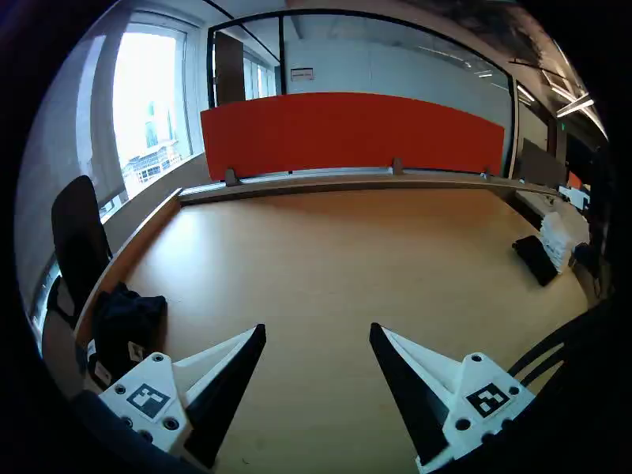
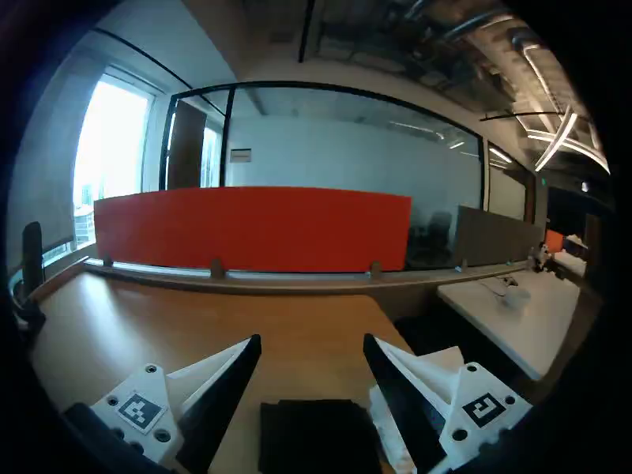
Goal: Fold towel
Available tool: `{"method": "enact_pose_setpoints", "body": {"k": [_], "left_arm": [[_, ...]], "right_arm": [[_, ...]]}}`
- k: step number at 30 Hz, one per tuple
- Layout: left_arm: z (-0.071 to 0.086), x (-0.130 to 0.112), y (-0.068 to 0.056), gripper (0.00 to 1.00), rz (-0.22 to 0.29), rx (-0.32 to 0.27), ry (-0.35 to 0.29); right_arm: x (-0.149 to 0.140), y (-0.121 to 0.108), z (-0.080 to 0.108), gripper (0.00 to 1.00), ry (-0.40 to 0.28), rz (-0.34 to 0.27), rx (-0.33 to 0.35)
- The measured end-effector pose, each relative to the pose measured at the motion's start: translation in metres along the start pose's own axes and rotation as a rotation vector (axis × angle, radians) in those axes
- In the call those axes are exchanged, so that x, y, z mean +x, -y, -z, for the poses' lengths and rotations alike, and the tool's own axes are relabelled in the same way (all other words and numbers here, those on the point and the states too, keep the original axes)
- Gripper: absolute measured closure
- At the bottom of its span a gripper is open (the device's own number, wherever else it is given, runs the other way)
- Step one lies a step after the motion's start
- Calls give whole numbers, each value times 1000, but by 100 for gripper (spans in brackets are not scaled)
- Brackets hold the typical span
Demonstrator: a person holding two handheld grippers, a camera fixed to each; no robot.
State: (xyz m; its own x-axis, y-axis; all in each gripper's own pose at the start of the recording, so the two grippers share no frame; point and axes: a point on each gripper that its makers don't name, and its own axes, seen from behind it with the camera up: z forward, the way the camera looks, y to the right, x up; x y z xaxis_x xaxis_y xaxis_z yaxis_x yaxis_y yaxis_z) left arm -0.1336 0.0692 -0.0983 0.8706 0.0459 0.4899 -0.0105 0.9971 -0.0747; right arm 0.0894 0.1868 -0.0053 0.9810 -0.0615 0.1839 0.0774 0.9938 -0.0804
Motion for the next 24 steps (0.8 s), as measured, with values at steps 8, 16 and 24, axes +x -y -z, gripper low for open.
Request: {"method": "enact_pose_setpoints", "body": {"k": [8, 16, 24], "left_arm": [[2, 4, 3, 2, 16, 2, -18], [0, 18, 10, 2, 30, 6, -56], [-3, 48, 19, 2, 38, 9, -119]], "right_arm": [[16, 14, 2, 0, -37, 20, 22], [25, 31, 6, 0, -53, 20, 26], [36, 61, 11, 0, -67, 18, 52]]}}
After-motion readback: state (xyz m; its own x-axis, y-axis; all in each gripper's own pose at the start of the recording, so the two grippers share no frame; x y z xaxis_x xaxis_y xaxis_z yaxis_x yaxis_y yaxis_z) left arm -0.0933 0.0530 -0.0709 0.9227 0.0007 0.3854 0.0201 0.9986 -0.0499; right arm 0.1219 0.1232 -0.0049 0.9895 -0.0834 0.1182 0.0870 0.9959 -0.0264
